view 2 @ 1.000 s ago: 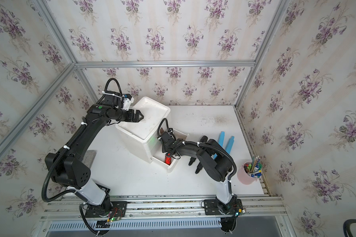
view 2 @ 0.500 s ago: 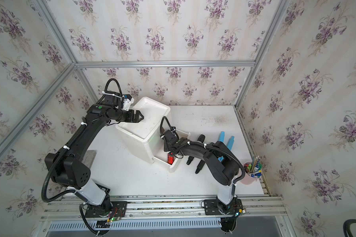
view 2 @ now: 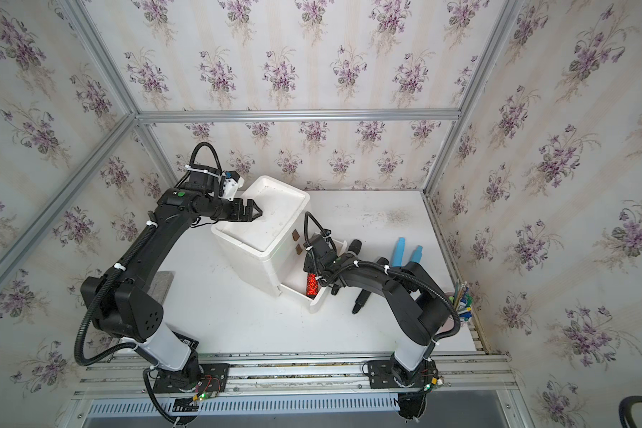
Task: Take the microphone out of the drawer
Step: Pick up the microphone from the drawer, then place the microphone at the center of the board.
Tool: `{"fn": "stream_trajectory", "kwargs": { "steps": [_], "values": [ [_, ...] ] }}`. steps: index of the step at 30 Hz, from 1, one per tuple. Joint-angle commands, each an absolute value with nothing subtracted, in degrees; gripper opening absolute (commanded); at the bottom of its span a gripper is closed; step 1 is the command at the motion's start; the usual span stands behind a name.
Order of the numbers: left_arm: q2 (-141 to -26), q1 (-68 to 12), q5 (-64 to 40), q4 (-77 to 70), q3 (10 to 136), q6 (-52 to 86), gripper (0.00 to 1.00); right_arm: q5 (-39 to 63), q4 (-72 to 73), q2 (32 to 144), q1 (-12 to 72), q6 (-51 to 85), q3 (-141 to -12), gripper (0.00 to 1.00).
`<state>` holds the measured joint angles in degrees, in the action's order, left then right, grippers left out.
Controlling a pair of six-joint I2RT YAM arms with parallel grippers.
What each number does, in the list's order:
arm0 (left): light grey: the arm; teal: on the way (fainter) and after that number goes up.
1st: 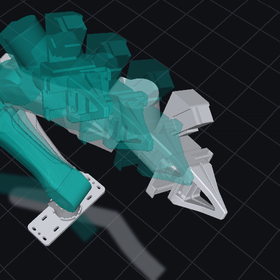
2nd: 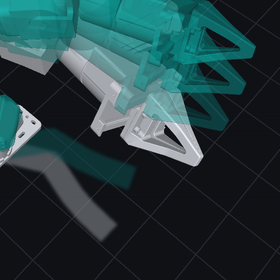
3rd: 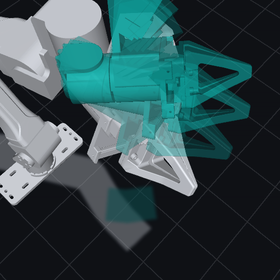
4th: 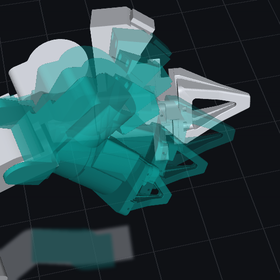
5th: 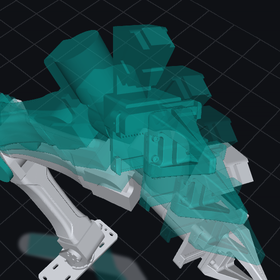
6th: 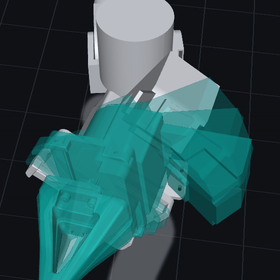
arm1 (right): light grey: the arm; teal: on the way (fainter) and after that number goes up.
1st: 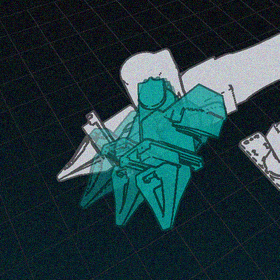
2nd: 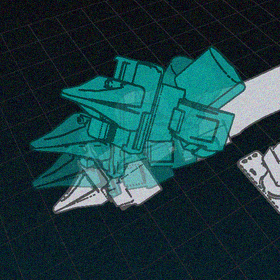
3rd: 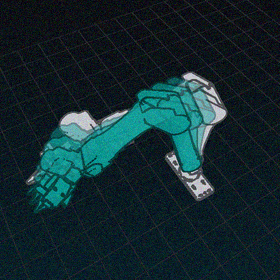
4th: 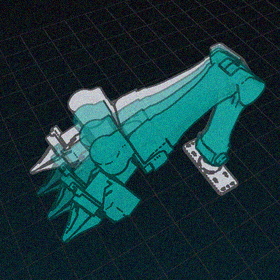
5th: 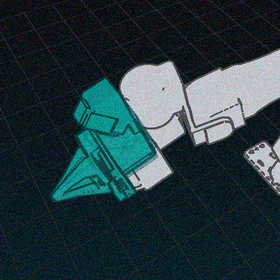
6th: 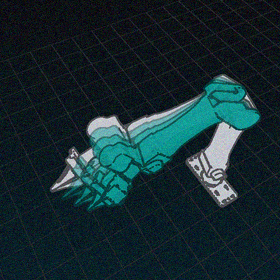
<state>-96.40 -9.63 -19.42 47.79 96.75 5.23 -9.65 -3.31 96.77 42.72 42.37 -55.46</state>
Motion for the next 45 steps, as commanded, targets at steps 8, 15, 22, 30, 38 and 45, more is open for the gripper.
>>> {"fn": "stream_trajectory", "kwargs": {
  "steps": [8,15,22,30,38,45],
  "values": [
    [-97.2,-9.23,-16.61,52.18,96.31,4.8,0.99,-14.05,1.31,89.08,41.51,44.27,-50.61,0.0],
    [-97.22,-9.23,-16.62,52.2,96.2,4.97,0.99,-11.4,3.56,85.98,40.26,44.66,-49.64,0.0],
    [-97.22,-9.23,-16.61,52.08,96.13,4.97,0.99,-5.55,8.28,84.8,37.36,48.51,-46.43,0.0],
    [-97.2,-9.23,-16.75,52.04,96.15,4.92,0.99,-7.81,22.63,79.9,36.99,46.51,-38.57,0.0],
    [-97.07,-9.23,-16.64,52.07,96.16,4.92,0.99,-7.98,26.44,75.95,35.43,43.42,-37.05,0.0],
    [-97.22,-9.23,-16.7,52.11,96.13,4.92,0.99,-9.39,25.07,70.62,32.46,42.82,-34.15,0.0]
  ]
}}
